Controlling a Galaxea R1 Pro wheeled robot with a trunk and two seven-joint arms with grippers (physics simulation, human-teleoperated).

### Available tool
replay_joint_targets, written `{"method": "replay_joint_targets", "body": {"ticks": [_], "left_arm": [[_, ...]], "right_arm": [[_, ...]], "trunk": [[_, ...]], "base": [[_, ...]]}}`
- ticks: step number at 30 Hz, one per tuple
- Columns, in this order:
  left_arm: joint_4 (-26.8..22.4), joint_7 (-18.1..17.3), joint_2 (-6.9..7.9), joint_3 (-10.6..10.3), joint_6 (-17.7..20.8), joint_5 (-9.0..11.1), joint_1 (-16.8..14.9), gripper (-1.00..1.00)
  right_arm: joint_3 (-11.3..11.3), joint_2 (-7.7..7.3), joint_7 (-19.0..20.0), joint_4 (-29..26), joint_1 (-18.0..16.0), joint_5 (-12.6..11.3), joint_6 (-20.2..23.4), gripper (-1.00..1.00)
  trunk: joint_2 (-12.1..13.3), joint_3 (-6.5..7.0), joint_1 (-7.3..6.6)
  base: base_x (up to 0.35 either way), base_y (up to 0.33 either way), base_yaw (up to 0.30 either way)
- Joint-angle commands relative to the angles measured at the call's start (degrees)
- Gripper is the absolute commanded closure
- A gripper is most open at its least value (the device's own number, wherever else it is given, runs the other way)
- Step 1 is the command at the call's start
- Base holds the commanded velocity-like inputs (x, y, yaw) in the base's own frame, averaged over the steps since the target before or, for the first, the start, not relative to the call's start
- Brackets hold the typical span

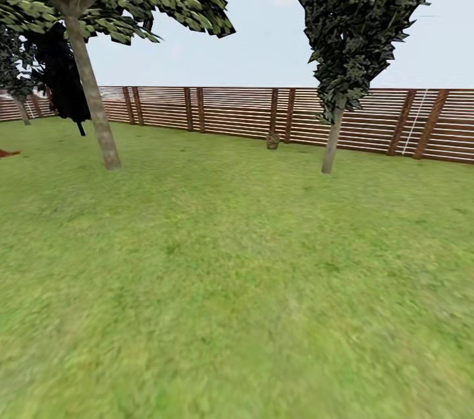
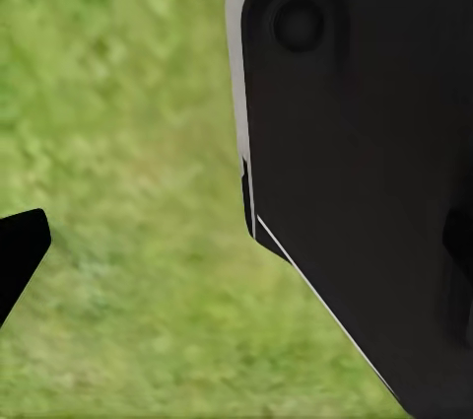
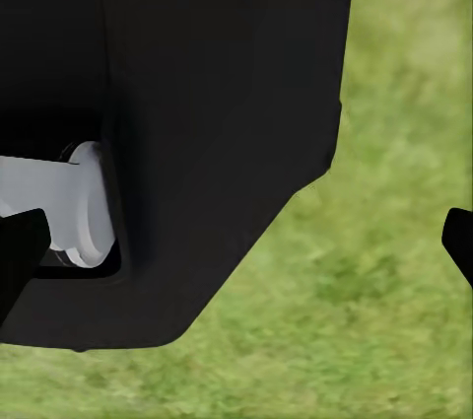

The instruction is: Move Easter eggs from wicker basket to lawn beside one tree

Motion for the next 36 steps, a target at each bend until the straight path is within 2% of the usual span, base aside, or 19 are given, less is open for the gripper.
{"method": "replay_joint_targets", "body": {"ticks": [1,36], "left_arm": [[0.04,0.02,0.01,-0.43,-0.2,-0.04,-0.03,-1.0],[0.03,0.02,0.01,-0.43,-0.2,-0.02,-0.03,-1.0]], "right_arm": [[-0.03,0.0,0.06,-0.02,-0.01,0.1,0.02,-1.0],[-0.03,0.01,0.06,-0.02,-0.01,0.1,0.02,-1.0]], "trunk": [[-0.06,-0.07,0.03],[-0.06,-0.07,0.03]], "base": [[0.178,0.089,0.0],[0.177,0.088,0.0]]}}
